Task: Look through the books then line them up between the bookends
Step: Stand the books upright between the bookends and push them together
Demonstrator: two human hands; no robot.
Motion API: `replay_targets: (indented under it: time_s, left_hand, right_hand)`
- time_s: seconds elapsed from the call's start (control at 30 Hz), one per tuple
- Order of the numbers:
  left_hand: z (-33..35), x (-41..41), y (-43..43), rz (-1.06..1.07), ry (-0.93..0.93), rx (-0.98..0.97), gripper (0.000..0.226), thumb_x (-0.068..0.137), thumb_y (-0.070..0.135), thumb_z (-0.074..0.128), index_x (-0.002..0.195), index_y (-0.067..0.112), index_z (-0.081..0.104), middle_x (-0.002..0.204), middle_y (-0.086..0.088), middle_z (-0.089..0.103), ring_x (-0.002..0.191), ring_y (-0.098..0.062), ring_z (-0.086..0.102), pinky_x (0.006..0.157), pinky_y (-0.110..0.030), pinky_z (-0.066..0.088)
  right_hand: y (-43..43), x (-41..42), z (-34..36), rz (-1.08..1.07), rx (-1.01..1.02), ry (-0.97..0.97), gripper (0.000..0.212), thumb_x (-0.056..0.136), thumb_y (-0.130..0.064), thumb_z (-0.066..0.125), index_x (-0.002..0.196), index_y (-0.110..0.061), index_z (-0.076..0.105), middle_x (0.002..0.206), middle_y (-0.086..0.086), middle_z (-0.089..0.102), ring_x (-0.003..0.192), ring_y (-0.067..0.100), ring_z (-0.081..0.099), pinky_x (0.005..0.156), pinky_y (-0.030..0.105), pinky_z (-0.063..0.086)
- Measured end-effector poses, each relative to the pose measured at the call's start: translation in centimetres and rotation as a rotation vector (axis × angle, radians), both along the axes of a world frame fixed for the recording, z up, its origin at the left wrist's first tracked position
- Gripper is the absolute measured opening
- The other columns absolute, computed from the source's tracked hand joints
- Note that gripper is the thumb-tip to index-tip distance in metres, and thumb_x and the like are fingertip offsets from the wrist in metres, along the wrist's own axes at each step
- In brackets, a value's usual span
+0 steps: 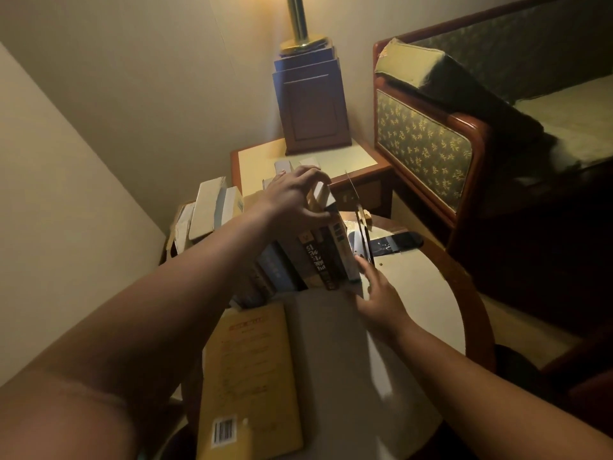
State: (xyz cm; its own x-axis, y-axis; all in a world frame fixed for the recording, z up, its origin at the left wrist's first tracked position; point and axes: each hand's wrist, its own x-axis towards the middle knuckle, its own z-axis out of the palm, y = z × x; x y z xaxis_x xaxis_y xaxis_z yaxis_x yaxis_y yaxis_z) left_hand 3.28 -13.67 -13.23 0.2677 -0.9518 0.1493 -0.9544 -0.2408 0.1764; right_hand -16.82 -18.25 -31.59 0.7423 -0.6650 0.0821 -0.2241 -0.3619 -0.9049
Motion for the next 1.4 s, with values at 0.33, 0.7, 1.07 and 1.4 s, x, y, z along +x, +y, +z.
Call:
replay_targets:
  time_s: [0.33,0.7,1.07,1.4]
  left_hand:
    - [0.7,-0.7,0.9,0.04,0.054,0.002,0.062,0.078,0.052,0.072,0.132,0.032,0.047,0.149,0.002,0.038,0.129,-0.022,0.038,0.099,-0.037,0.038]
    - [0.7,-0.9,1.1,0.065,0.058,0.011,0.061,0.077,0.057,0.07,0.129,0.036,0.047,0.147,0.004,0.04,0.129,-0.022,0.039,0.102,-0.04,0.038]
    - [0.5,-0.8,0.8,0.073,0.047,0.0,0.059,0.077,0.057,0.07,0.127,0.037,0.048,0.146,0.005,0.041,0.126,-0.023,0.041,0.102,-0.044,0.041]
    - [0.3,-0.5,0.7,0.065,0.074,-0.013,0.057,0.076,0.055,0.072,0.125,0.039,0.048,0.146,0.005,0.04,0.127,-0.024,0.041,0.099,-0.045,0.043]
  right_hand:
    - [8.5,1.0,-0.4,0.26,-0.503,-0.324,0.057,0.078,-0.009,0.068,0.133,-0.014,0.051,0.135,0.004,0.049,0.121,0.022,0.049,0.11,0.021,0.036]
    - [11.7,3.6,-1.8,0.804,-0.723,0.44,0.081,0.097,-0.067,0.035,0.16,-0.024,0.008,0.168,0.002,-0.012,0.153,0.022,-0.016,0.124,0.048,-0.002]
    - [4.5,-3.8,0.8,0.738,-0.713,0.561,0.081,0.098,-0.063,0.042,0.161,-0.03,0.005,0.167,-0.006,-0.015,0.151,0.014,-0.019,0.114,0.031,-0.015]
    - [-3.9,-10.5,1.8,0.602,-0.57,0.72,0.075,0.096,-0.064,0.046,0.158,-0.042,0.01,0.167,-0.01,-0.009,0.151,0.013,-0.015,0.112,0.03,-0.01]
